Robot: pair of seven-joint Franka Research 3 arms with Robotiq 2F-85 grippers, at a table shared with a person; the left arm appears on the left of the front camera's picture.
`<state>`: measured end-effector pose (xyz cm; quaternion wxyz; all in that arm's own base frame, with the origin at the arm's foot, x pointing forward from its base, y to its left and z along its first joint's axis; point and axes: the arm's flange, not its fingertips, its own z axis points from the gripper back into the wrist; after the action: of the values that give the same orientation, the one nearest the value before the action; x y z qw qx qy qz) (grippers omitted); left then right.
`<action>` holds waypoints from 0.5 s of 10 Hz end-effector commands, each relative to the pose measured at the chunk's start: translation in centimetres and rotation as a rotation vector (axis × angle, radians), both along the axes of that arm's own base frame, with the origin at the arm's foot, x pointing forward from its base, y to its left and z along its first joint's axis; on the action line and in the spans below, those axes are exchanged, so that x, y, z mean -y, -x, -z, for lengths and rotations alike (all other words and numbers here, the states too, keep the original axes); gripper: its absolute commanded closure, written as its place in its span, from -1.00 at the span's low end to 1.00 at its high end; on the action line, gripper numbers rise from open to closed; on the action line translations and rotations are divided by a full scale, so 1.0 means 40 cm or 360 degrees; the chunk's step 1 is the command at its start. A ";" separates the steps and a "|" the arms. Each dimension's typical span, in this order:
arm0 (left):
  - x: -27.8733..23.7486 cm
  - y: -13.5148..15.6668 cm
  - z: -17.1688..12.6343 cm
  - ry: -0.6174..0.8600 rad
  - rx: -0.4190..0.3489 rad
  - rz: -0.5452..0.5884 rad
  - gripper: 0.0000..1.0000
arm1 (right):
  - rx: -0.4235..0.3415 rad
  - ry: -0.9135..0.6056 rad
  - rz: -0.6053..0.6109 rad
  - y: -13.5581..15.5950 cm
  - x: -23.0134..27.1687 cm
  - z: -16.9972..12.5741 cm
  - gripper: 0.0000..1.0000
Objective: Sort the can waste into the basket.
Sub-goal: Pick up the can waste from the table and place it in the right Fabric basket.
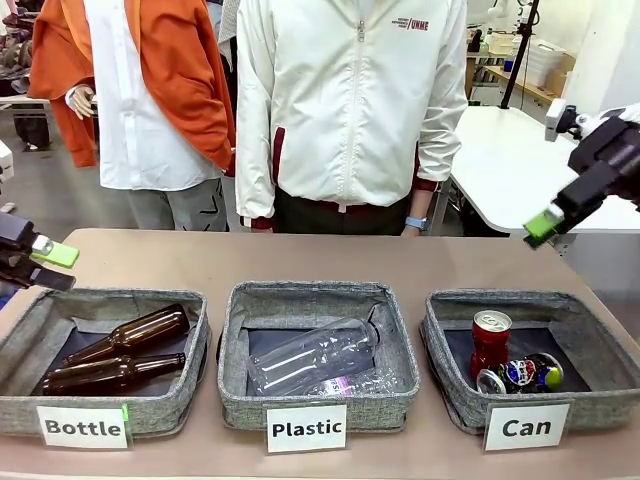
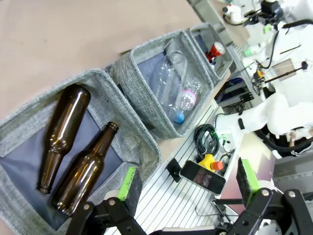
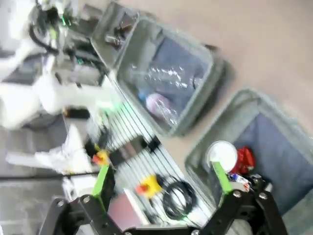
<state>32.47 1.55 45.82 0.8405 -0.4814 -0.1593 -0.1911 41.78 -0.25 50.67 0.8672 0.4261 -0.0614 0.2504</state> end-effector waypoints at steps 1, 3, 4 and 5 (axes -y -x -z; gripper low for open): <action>-0.005 0.008 -0.001 0.0003 -0.0011 0.0013 -1.00 | -0.0022 -0.0992 0.1501 0.012 0.007 0.044 -1.00; -0.005 0.008 -0.001 0.0003 -0.0011 0.0013 -1.00 | -0.0076 -0.1000 0.1672 0.020 0.060 0.070 -1.00; -0.005 0.008 -0.001 0.0003 -0.0011 0.0013 -1.00 | -0.0048 -0.0946 0.1645 0.020 0.059 0.076 -1.00; -0.005 0.008 -0.001 0.0003 -0.0011 0.0013 -1.00 | -0.0240 -0.0389 0.0652 -0.002 0.082 0.072 -1.00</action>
<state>32.46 1.55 45.82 0.8404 -0.4815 -0.1594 -0.1911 41.55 -4.64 46.97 0.8248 0.5444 -0.1456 -0.0472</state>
